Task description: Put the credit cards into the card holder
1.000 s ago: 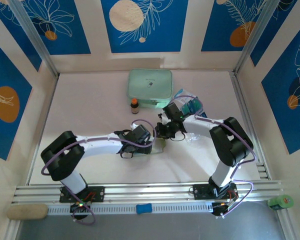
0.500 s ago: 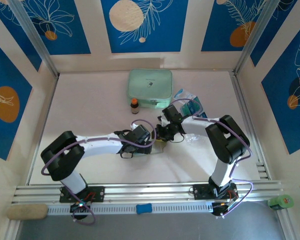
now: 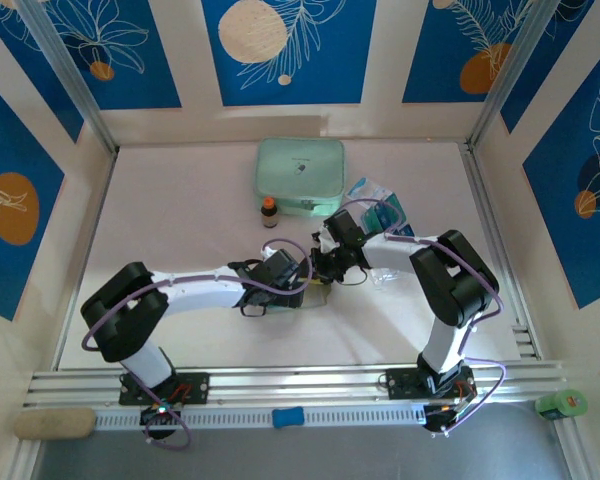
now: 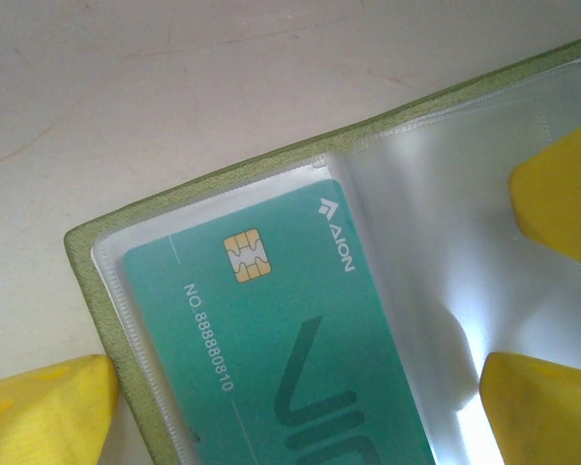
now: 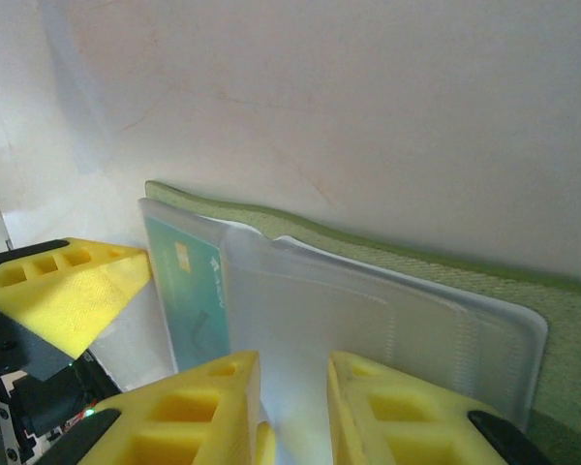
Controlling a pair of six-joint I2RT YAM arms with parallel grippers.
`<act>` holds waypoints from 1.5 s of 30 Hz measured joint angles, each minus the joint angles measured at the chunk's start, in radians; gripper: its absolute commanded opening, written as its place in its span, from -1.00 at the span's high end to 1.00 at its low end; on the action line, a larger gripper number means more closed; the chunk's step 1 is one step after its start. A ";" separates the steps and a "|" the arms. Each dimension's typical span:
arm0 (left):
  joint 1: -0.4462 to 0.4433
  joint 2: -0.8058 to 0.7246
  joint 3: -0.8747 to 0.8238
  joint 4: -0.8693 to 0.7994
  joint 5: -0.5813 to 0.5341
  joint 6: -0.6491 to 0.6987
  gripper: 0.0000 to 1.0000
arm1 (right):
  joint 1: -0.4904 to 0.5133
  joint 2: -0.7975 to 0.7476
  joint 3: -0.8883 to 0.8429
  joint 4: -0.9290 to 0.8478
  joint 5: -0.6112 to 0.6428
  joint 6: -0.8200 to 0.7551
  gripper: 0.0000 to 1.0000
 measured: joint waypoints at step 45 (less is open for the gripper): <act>-0.001 -0.110 -0.029 -0.067 -0.072 0.000 -0.92 | 0.034 -0.085 -0.126 0.105 -0.071 0.140 0.34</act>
